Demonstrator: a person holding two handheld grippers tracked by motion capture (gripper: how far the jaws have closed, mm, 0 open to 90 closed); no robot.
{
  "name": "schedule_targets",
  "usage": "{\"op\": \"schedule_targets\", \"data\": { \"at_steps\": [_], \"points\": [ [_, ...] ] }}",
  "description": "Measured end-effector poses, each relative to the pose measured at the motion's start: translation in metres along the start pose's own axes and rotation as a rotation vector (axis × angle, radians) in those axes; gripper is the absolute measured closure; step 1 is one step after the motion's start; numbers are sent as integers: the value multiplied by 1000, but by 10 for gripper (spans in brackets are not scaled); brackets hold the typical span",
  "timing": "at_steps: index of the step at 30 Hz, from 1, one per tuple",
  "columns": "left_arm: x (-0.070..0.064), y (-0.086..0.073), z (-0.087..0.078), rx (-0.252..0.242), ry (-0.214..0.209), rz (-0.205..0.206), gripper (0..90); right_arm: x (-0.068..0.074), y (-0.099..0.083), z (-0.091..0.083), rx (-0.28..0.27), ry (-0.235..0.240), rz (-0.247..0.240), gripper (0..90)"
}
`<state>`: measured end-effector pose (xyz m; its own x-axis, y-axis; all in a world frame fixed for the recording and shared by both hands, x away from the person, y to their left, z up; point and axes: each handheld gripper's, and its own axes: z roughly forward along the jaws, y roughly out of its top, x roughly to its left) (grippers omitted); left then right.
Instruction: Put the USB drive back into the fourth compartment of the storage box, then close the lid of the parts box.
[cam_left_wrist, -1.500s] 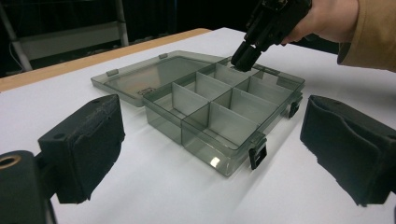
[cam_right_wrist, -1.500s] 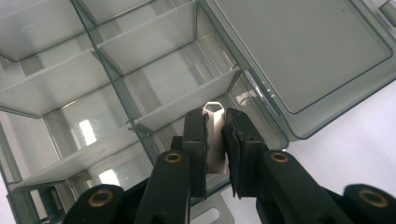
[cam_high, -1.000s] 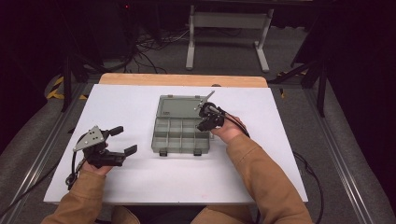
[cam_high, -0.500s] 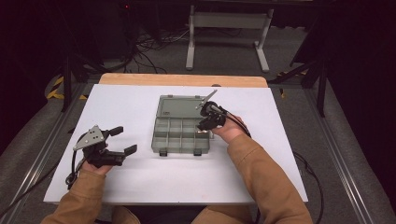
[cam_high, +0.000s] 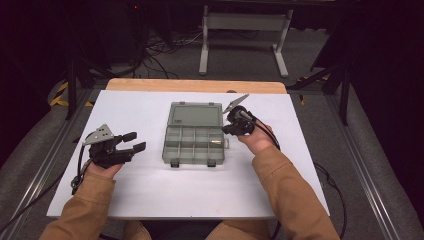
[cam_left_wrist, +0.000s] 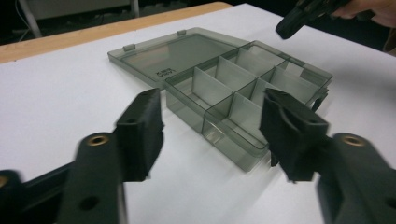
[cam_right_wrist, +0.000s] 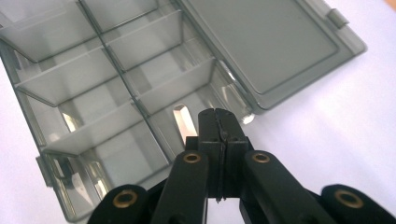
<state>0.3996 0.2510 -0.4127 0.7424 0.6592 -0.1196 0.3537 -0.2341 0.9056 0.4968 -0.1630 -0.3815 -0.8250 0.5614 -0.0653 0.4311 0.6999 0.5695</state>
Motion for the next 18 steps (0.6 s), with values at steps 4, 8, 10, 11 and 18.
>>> {"op": "schedule_targets", "data": {
  "at_steps": [4, 8, 10, 11, 18],
  "points": [
    [4, 10, 7, 56, -11, 16, 664, -4, -5, -10, -40, -25, 17, 900],
    [2, 16, 13, 91, -9, 31, 811, -5, -6, -14, -54, -36, 20, 900],
    [2, 21, 17, 118, -2, 46, 879, -6, -7, -16, -56, -39, 20, 900],
    [2, 23, 18, 126, -5, 50, 899, -7, -7, -16, -61, -35, 17, 900],
    [11, 37, 30, 186, 16, 57, 900, -13, -9, -13, -55, -31, 27, 900]
  ]
}}
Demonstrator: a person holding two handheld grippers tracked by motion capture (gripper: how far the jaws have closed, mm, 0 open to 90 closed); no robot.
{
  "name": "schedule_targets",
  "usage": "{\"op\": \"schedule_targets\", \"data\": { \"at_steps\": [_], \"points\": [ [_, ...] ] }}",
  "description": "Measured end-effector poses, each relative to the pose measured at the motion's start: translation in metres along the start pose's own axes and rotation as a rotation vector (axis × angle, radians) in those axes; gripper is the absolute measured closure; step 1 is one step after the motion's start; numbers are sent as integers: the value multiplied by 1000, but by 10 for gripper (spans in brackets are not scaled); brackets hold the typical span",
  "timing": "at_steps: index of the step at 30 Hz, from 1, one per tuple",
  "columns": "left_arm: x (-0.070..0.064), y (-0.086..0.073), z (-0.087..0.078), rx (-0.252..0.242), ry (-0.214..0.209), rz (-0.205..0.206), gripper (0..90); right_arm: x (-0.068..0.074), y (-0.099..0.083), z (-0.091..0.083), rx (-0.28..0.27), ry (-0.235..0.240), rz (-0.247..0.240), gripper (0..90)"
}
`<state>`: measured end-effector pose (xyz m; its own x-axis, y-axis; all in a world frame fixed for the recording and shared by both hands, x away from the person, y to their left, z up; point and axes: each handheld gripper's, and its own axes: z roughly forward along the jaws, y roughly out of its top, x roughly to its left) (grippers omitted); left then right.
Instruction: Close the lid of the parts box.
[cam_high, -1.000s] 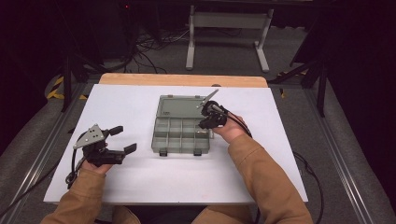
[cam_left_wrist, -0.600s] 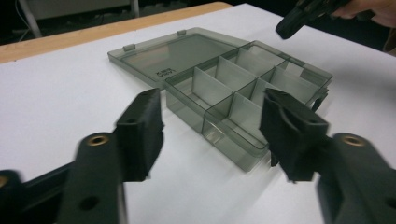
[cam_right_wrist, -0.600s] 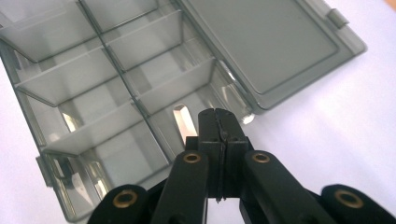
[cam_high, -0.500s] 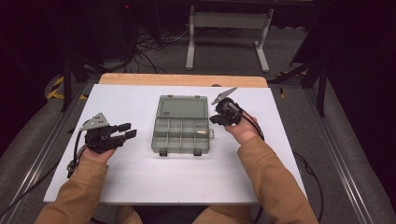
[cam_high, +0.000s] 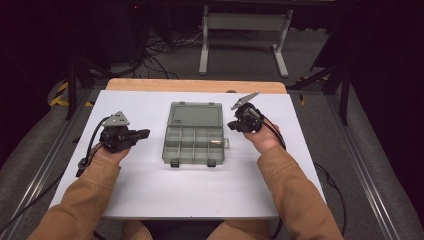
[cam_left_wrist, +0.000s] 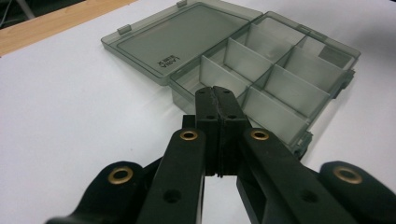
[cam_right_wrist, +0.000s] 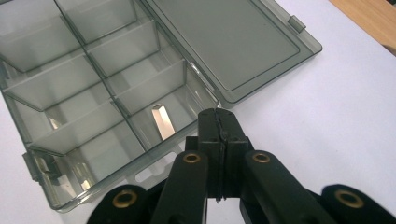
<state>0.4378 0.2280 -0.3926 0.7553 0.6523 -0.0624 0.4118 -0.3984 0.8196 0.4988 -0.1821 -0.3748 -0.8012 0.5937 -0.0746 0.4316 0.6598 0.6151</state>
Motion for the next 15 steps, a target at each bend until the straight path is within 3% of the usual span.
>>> {"op": "schedule_targets", "data": {
  "at_steps": [15],
  "points": [
    [22, 25, 28, 94, 20, -45, 900, -17, 5, 14, 40, -9, 37, 900]
  ]
}}
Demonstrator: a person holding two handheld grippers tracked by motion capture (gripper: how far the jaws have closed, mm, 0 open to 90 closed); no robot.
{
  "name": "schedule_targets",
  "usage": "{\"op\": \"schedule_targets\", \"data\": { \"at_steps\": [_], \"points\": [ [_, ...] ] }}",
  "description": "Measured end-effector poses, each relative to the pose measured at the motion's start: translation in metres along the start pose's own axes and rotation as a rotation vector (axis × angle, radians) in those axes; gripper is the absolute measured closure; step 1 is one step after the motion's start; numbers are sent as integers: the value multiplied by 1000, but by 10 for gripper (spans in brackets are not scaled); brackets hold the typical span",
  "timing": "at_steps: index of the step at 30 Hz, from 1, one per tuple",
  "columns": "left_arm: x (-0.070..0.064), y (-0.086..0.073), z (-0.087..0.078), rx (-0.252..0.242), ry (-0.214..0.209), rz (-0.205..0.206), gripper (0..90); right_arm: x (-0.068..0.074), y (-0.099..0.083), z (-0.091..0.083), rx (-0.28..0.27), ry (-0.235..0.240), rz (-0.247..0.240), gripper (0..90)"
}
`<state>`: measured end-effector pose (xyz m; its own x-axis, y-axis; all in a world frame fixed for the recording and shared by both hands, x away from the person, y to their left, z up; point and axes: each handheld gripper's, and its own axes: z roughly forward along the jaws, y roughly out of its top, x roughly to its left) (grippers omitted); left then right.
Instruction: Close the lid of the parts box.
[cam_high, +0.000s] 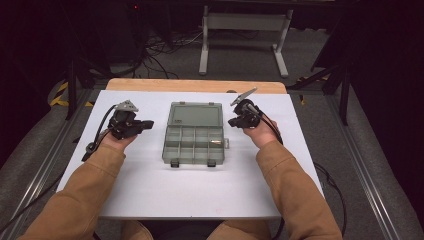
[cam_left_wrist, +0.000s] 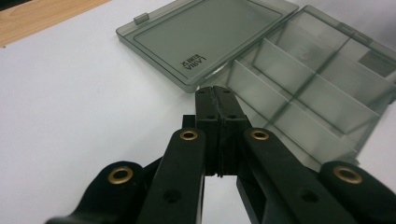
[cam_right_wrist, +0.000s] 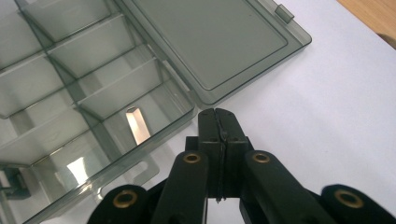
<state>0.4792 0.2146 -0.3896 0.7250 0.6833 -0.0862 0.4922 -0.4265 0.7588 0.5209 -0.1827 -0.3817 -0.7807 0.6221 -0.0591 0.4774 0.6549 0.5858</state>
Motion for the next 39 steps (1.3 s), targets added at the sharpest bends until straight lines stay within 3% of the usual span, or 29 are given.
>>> {"op": "schedule_targets", "data": {
  "at_steps": [11, 20, 23, 28, 31, 34, 39],
  "points": [
    [13, 16, 24, 63, 27, -42, 900, -11, 1, 13, 8, 0, 19, 900],
    [23, 25, 42, 86, 62, -83, 900, -22, 1, 25, 10, 8, 39, 900],
    [26, 26, 47, 96, 74, -76, 900, -24, 1, 28, 12, 7, 37, 900],
    [27, 26, 56, 101, 76, -119, 900, -26, 1, 33, 11, -2, 39, 900],
    [30, 25, 60, 107, 83, -108, 900, -28, 0, 35, 16, -3, 49, 900],
    [32, 22, 66, 110, 75, -128, 900, -29, -1, 39, 17, -9, 46, 900],
    [35, 20, 75, 113, 68, -110, 900, -30, -2, 45, 20, -8, 46, 900]
  ]
}}
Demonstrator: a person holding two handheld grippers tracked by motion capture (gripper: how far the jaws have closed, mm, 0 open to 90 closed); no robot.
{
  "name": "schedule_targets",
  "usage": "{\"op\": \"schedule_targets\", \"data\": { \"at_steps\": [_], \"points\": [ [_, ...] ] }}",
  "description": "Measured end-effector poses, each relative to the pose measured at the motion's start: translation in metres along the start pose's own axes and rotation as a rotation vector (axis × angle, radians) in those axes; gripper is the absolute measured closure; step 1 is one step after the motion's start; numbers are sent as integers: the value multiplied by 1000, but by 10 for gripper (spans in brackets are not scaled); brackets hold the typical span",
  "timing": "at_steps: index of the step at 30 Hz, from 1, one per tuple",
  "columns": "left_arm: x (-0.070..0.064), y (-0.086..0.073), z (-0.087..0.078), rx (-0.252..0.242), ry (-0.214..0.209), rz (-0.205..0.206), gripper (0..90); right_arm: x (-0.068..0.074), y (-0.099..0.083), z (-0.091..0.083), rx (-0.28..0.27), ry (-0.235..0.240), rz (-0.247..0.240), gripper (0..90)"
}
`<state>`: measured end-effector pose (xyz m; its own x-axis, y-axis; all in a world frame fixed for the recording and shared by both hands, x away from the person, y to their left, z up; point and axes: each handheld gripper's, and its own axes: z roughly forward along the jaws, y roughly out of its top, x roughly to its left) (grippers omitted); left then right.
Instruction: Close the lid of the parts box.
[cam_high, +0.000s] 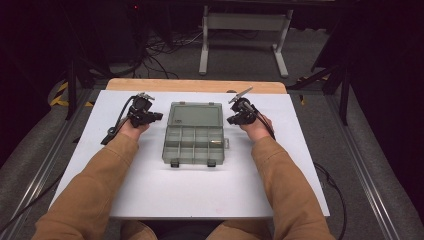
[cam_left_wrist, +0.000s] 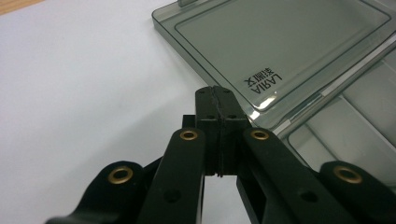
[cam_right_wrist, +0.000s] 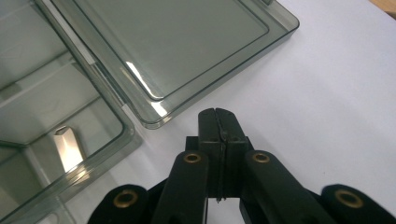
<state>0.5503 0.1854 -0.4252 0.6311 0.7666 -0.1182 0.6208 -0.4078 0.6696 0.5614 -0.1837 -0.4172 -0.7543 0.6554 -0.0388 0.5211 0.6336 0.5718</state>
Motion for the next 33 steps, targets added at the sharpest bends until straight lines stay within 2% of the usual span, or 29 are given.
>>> {"op": "schedule_targets", "data": {
  "at_steps": [5, 10, 12, 14, 18, 24, 33],
  "points": [
    [2, -2, 10, 7, -2, -2, 900, 0, 0, 5, 1, 5, 7, 900],
    [4, -4, 18, 10, -15, -23, 900, -1, -1, 10, 7, 11, 11, 900],
    [4, -4, 19, 11, -19, -33, 900, -2, -1, 11, 9, 13, 12, 900],
    [6, -5, 21, 12, -13, -22, 900, -2, -1, 14, 9, 12, 11, 900],
    [6, -6, 24, 18, -27, -41, 900, 0, -1, 18, 17, 16, 14, 900],
    [6, -7, 29, 20, -26, -26, 900, 1, 0, 21, 21, 22, 15, 900],
    [6, -8, 34, 30, -55, -44, 900, 1, -1, 24, 22, 27, 12, 900]
  ]
}}
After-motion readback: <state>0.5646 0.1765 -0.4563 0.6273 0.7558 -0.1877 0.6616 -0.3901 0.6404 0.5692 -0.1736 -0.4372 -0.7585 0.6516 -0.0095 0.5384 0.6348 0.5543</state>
